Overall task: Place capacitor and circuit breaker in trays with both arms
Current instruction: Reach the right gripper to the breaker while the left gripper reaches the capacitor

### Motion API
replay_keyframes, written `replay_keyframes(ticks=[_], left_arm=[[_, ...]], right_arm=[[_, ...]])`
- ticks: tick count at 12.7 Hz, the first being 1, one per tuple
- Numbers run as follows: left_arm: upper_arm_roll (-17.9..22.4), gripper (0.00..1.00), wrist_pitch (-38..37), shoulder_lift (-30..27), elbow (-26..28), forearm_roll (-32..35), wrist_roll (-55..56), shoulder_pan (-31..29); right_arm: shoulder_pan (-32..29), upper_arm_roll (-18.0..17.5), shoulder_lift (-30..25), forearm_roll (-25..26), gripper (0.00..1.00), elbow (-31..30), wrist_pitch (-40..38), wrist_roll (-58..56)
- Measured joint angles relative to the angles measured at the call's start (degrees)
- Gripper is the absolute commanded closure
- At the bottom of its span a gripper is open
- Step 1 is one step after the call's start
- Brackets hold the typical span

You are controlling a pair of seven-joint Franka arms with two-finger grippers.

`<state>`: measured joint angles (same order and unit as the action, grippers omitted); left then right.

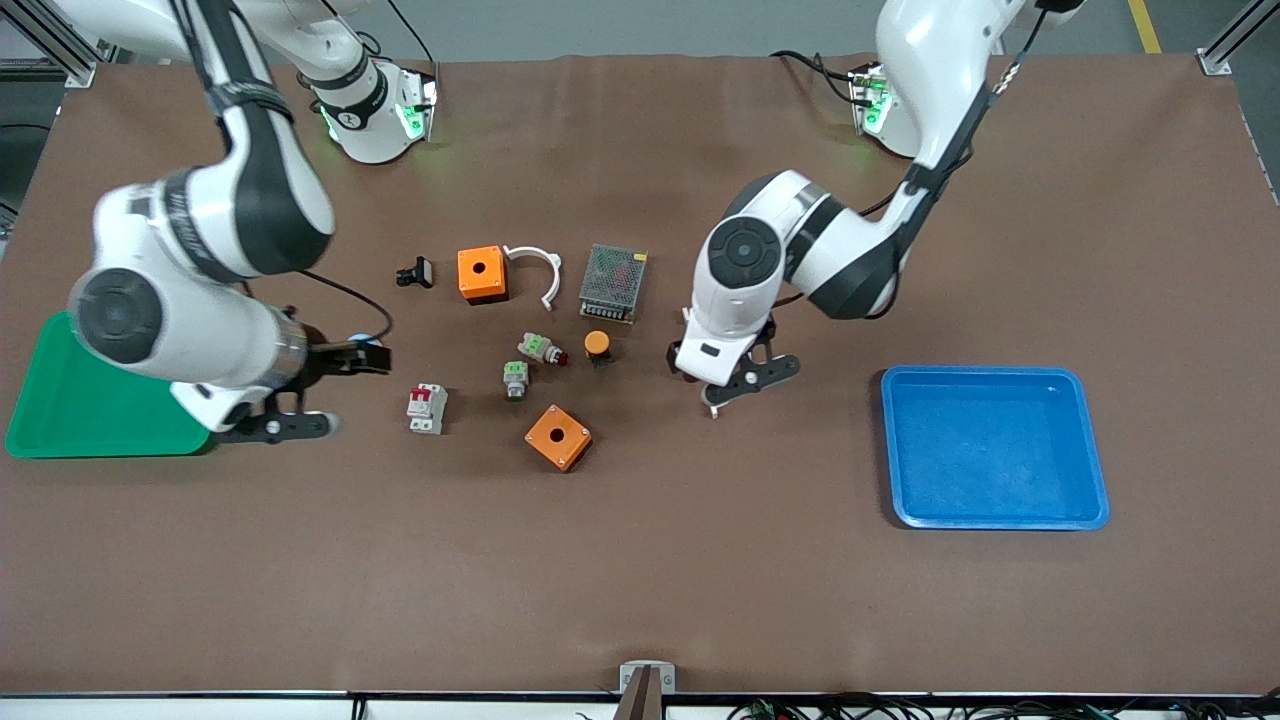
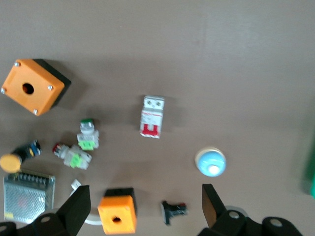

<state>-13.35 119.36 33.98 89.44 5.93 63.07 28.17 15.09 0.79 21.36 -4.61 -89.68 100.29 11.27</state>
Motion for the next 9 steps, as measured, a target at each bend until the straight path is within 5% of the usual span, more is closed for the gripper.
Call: replay_keyframes(ticks=[6,9], left_arm=[[0.08,0.2,6.12,6.11,2.2,0.06,1.94,1.14],[0.06,0.32,9.39,6.75,4.15,0.06,1.95,1.31]], right_arm=[[1.66,0.43,1.68,0.0,0.0,-17.09,24.82,1.9],[1.6,0.57,3.96,0.0,0.0,-19.68,29.1,1.89]])
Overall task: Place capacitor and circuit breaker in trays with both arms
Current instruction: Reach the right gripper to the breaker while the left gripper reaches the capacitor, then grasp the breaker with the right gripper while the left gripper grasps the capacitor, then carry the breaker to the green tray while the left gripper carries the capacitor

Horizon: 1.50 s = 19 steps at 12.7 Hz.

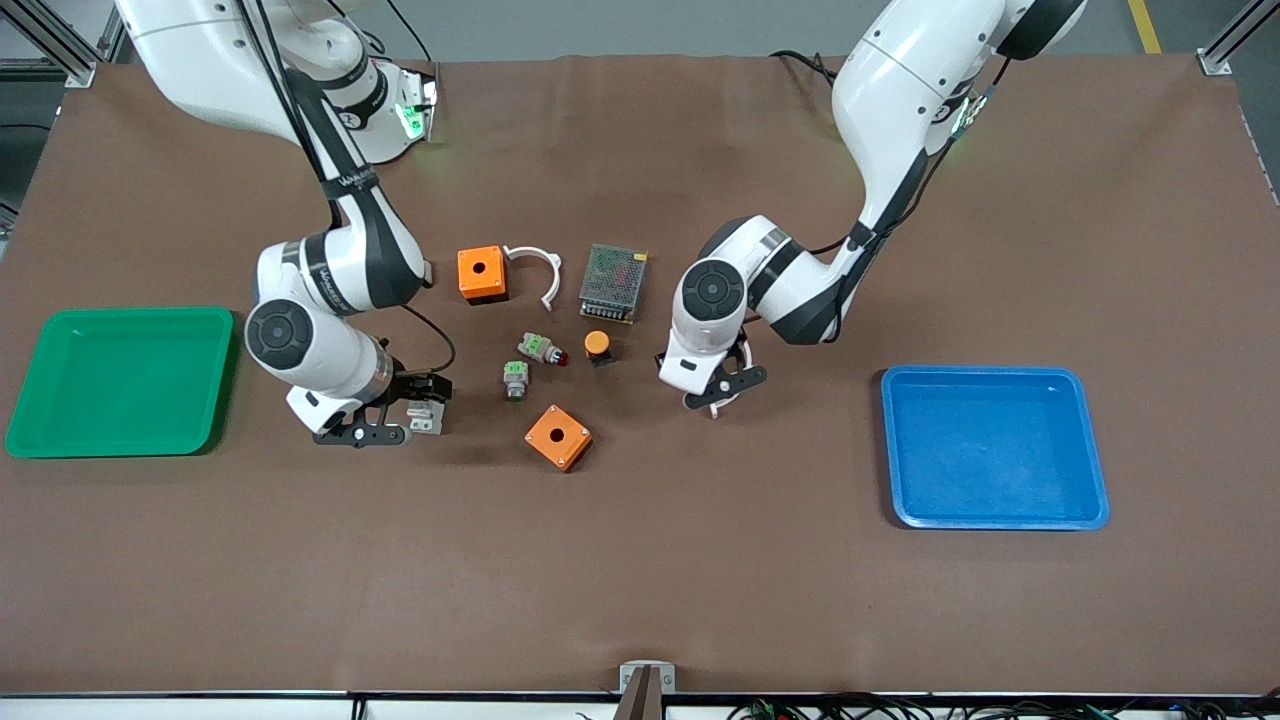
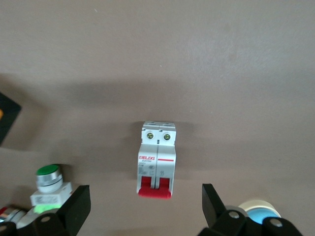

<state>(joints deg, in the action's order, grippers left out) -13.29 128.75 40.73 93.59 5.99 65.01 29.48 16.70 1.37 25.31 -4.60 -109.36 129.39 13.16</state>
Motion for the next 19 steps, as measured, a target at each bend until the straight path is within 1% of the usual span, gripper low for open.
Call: replay_keyframes(ticks=[2,4,5,6,7,9,10,11,12,13,15,17,18,19], left_arm=[[0.0,0.43,1.02,0.57,0.13,0.0,0.0,0.1],[0.0,0.51,1.89,0.98,0.15,0.02,0.0,0.12],[0.0,0.56,2.0,1.13,0.15,0.03,0.0,0.12],[0.02,0.61,2.11,1.24,0.15,0.03,0.0,0.12],[0.05,0.65,2.26,1.3,0.15,0.03,0.0,0.12],[0.19,0.86,2.5,1.3,0.13,0.04,0.0,0.1],[0.27,0.94,2.6,1.31,0.07,0.06,0.0,0.08],[0.36,0.98,2.66,1.3,-0.04,0.07,0.0,0.04],[0.48,0.99,2.71,1.3,-0.23,0.07,0.0,-0.03],[0.57,0.99,2.74,1.23,-0.54,0.07,0.0,-0.23],[0.74,0.99,2.62,-0.18,-1.21,0.07,0.02,-1.42],[0.78,1.0,1.07,-3.62,-1.58,0.18,-0.08,-4.05],[0.81,1.0,0.2,-5.63,-1.61,0.26,-0.53,-5.6],[0.84,1.0,-0.59,-7.59,-1.6,0.42,-1.84,-7.39]], right_arm=[[-0.06,0.05,1.68,0.0,0.0,-0.01,1.01,0.0],[-0.06,0.03,2.93,0.0,0.0,-0.01,1.83,-0.01],[-0.06,0.02,3.37,0.0,0.06,-0.01,2.35,-0.01],[-0.06,0.02,3.77,0.0,0.15,-0.01,2.75,-0.03],[-0.06,0.02,4.05,0.0,0.28,-0.01,3.01,-0.03],[-0.06,0.02,4.22,0.0,0.53,-0.01,3.14,-0.03],[-0.06,0.02,4.22,0.0,0.65,-0.01,3.17,-0.03],[-0.06,0.02,4.22,0.0,0.75,-0.01,3.19,-0.03],[-0.06,0.03,4.22,0.0,0.8,0.0,3.2,-0.03],[-0.07,0.04,4.23,0.0,0.82,0.03,3.2,-0.03],[-0.19,0.1,4.23,0.0,0.82,0.14,3.2,-0.03],[-0.63,0.41,3.64,0.0,0.83,1.12,1.66,-0.03],[-1.22,0.68,2.69,0.01,0.82,2.63,-1.75,-0.03],[-2.58,0.85,1.18,0.08,0.82,5.05,-7.51,-0.56]])
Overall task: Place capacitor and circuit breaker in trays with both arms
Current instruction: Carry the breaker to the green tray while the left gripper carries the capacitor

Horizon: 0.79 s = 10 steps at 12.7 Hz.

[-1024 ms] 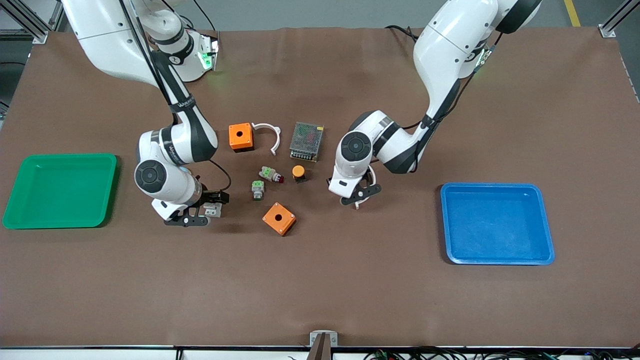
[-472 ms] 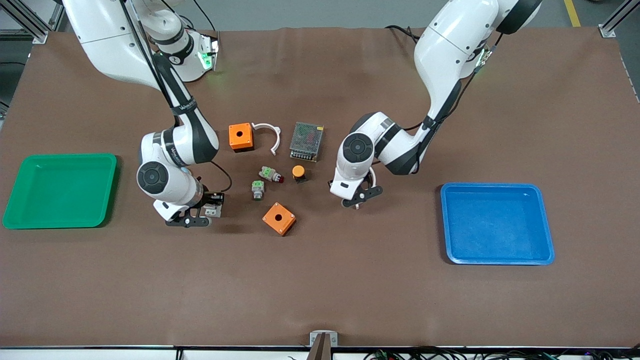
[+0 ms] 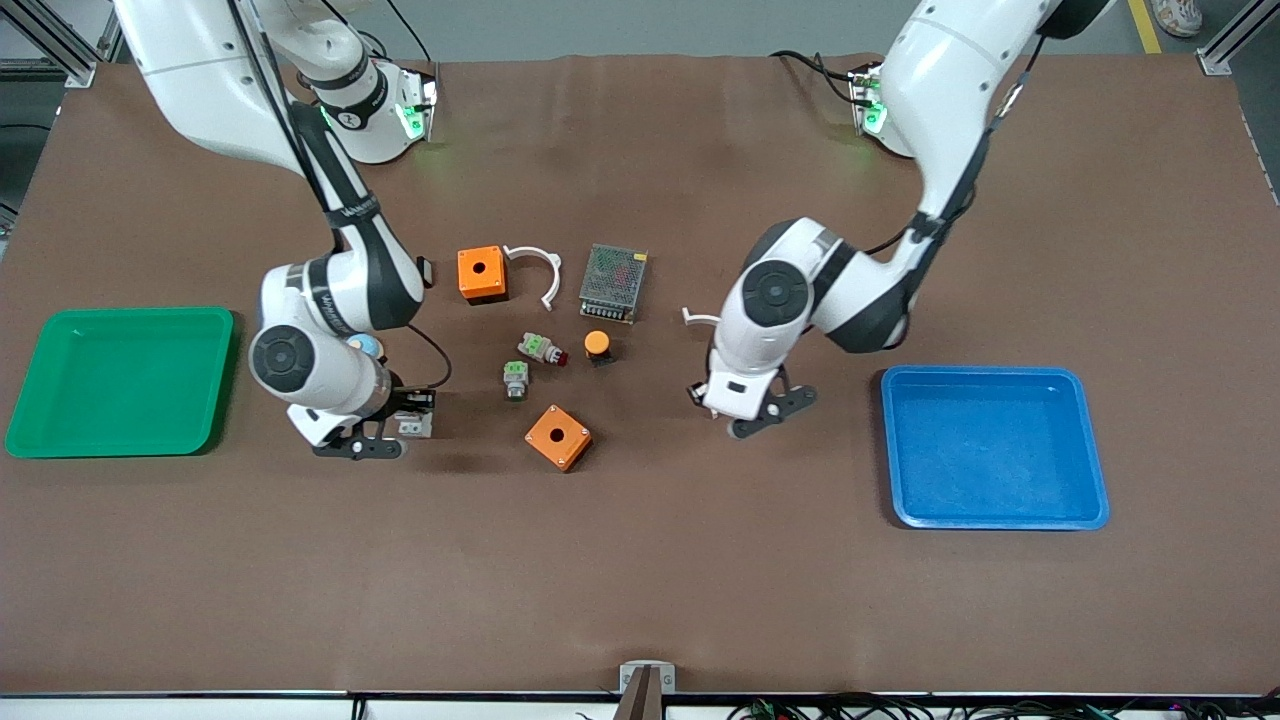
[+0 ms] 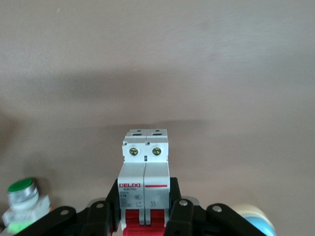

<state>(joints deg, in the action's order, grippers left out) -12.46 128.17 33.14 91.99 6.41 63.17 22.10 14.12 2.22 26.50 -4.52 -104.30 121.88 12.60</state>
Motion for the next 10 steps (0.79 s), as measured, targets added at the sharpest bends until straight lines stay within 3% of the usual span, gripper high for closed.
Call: replay_keyframes(ticks=[2,4,7,10], left_arm=[[0.11,1.0,-3.29,-3.01,0.07,0.13,-6.63,-4.12],[0.16,1.0,-6.02,-4.83,0.23,0.14,-14.13,-9.19],[0.16,1.0,-7.13,-5.57,1.52,0.16,-23.98,-16.66],[0.19,1.0,-7.0,-5.55,3.73,0.17,-31.64,-23.63]], right_arm=[[-5.16,0.26,-3.73,0.86,0.8,5.63,-13.02,-5.0],[-12.85,0.51,-6.29,3.89,0.81,9.43,-20.65,-12.37],[-25.67,0.74,-6.2,6.14,0.82,10.39,-21.87,-26.82],[-35.71,0.75,-4.32,8.71,0.82,10.37,-15.06,-37.44]])
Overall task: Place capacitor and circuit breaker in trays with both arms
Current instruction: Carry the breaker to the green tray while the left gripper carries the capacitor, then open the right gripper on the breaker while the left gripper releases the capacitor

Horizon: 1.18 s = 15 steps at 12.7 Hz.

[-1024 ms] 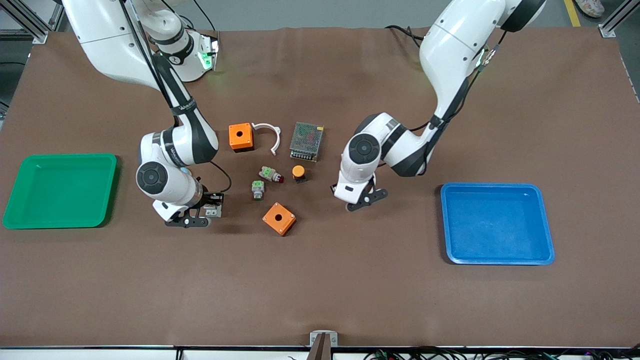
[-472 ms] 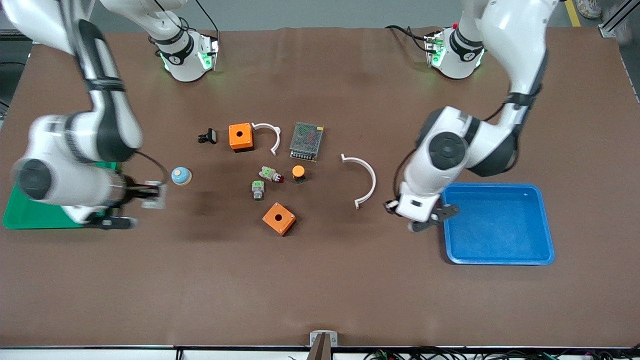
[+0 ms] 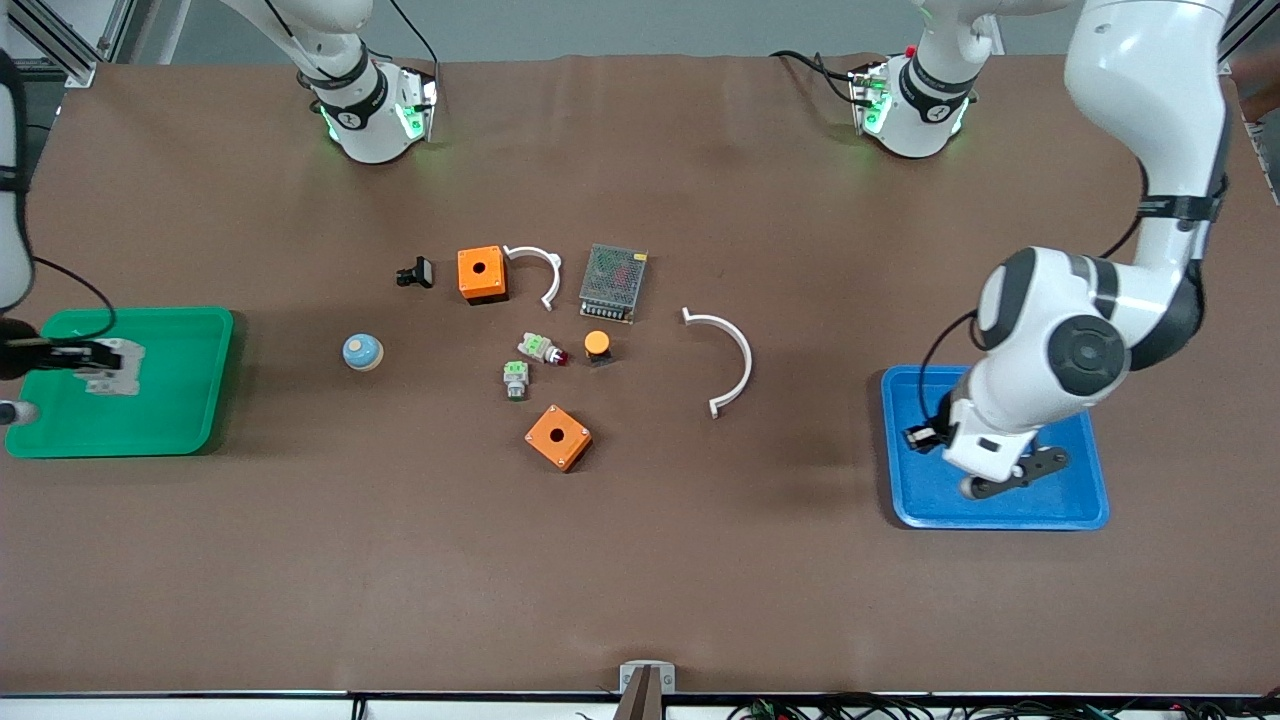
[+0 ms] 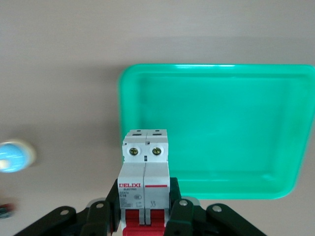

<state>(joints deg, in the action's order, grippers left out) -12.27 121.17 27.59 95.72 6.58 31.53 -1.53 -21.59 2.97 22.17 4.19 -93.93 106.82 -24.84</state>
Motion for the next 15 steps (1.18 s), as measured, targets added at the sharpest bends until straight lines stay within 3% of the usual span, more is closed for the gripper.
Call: replay_keyframes(ticks=[4,9,11,13,14,15], left_arm=[[0.01,0.99,1.48,1.47,2.31,0.0,-9.62,-7.24],[0.21,0.99,6.93,7.49,2.74,0.31,-23.69,-14.62],[0.21,0.98,8.24,9.24,2.73,4.2,-26.26,-16.61],[0.19,0.76,8.59,9.95,2.7,6.37,-26.77,-17.22],[0.07,0.43,8.6,10.13,2.7,6.62,-26.85,-17.2],[-0.08,0.01,8.6,10.3,2.7,6.76,-27.01,-17.17]], right_arm=[[-6.84,-0.08,5.56,1.18,0.82,-0.11,8.83,-4.49],[-8.58,-0.22,12.26,1.18,0.81,-0.35,14.97,-4.51],[-8.61,-0.33,13.69,1.18,0.79,-0.57,16.39,-4.51],[-8.71,-0.35,14.66,1.18,0.77,-0.79,16.87,-4.51],[-8.75,-0.35,14.94,1.18,0.75,-0.94,16.96,-4.51],[-8.78,-0.35,15.14,1.18,0.71,-1.01,17.02,-4.51]])
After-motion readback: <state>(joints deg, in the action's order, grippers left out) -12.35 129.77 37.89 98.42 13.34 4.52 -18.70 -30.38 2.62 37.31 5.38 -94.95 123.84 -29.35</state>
